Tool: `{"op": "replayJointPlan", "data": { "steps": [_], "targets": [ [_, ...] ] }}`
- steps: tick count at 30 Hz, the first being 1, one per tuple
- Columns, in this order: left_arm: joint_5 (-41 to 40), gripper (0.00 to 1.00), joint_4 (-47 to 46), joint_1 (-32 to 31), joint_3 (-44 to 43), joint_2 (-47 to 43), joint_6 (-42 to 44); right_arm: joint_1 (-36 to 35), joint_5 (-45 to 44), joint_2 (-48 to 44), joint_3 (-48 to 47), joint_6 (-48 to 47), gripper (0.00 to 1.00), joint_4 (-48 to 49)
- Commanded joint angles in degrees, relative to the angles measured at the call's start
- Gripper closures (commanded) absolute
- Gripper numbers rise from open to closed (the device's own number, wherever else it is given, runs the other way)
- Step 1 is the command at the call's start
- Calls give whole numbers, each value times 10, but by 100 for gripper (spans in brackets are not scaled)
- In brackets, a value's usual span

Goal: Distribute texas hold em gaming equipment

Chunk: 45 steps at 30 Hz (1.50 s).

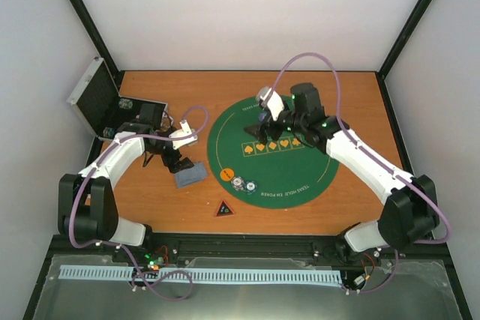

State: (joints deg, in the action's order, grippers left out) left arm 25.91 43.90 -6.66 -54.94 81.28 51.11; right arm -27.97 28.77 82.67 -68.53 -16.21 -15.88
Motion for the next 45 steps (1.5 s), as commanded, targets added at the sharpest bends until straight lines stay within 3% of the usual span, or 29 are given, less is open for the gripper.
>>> {"op": "replayJointPlan", "data": {
  "steps": [1, 12, 19, 40, 45],
  "targets": [
    [6, 0, -7, -3, -2, 20, 110, -32, -30, -55, 57, 10, 0, 10],
    [20, 0, -51, -16, 51, 35, 94, -54, -60, -151, 141, 28, 0, 12],
    [-32, 0, -125, -26, 96, 44, 82, -54, -62, -176, 163, 33, 0, 6],
    [28, 0, -34, -26, 43, 43, 105, -55, -63, -185, 163, 23, 0, -16],
    [6, 0, -34, -27, 58, 60, 104, -55, -63, -189, 168, 23, 0, -16]
  ]
}}
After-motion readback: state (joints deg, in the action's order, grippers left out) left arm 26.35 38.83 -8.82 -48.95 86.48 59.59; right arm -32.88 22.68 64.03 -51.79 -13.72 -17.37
